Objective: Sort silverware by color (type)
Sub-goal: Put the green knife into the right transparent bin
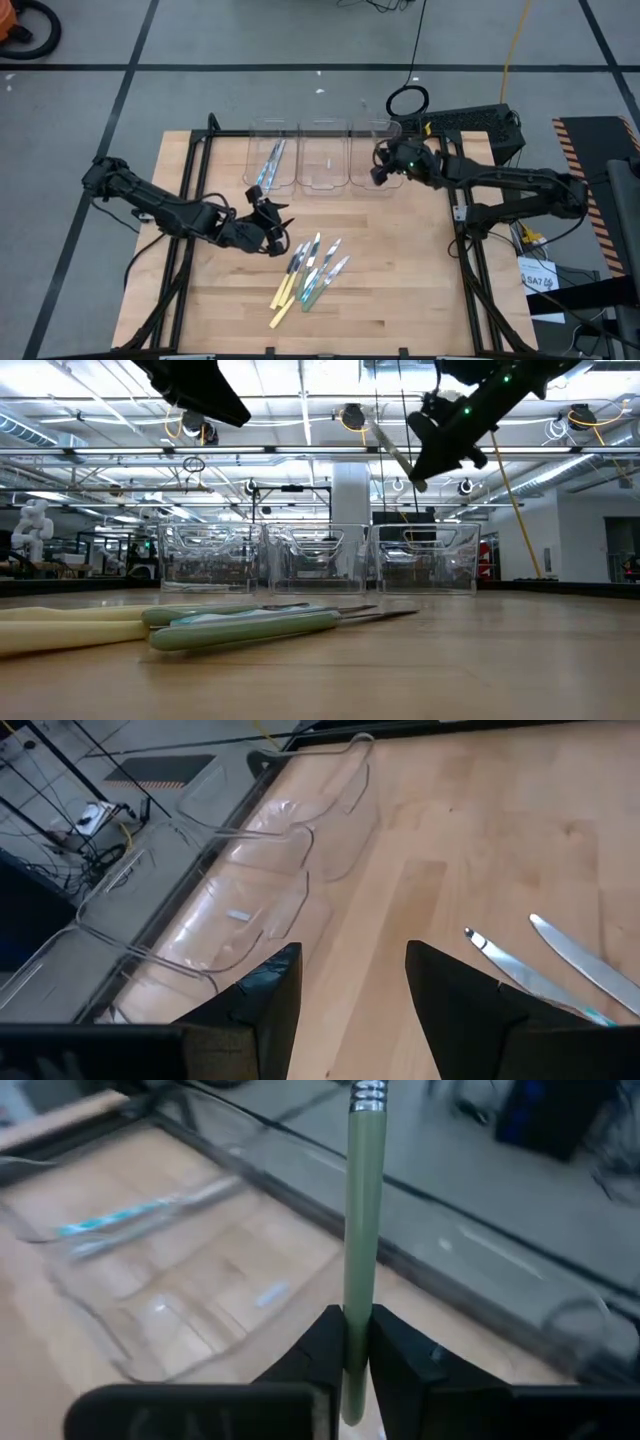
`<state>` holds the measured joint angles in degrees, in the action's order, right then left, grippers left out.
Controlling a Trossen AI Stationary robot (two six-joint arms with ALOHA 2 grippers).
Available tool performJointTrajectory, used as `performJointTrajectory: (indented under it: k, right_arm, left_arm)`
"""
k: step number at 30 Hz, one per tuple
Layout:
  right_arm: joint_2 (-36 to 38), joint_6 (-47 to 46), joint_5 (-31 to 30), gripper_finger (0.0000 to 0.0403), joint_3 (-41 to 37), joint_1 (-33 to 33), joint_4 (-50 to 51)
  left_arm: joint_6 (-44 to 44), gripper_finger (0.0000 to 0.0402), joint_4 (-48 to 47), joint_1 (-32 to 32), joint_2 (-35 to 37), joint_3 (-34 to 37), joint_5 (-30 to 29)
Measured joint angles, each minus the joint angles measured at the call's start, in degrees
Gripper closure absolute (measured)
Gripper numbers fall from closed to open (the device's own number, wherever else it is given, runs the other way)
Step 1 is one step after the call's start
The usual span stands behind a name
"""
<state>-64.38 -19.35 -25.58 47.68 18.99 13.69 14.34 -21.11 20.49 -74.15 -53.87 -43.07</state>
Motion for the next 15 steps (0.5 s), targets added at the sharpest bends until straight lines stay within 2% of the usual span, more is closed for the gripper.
performJointTrajectory:
  k: [3, 15]
  right_arm:
    - [-0.9, -2.8, -0.2, 0.0381, 0.0, 1.4, 1.8]
    - [-9.4, -7.4, -0.3, 0.0376, 0.0, 4.5, 6.7]
  left_arm:
    - [-1.2, 0.0213, 1.4, -0.8, 0.0, 0.0, 0.0]
    - [-3.7, 0.0213, 4.4, -3.7, 0.0, 0.0, 0.2]
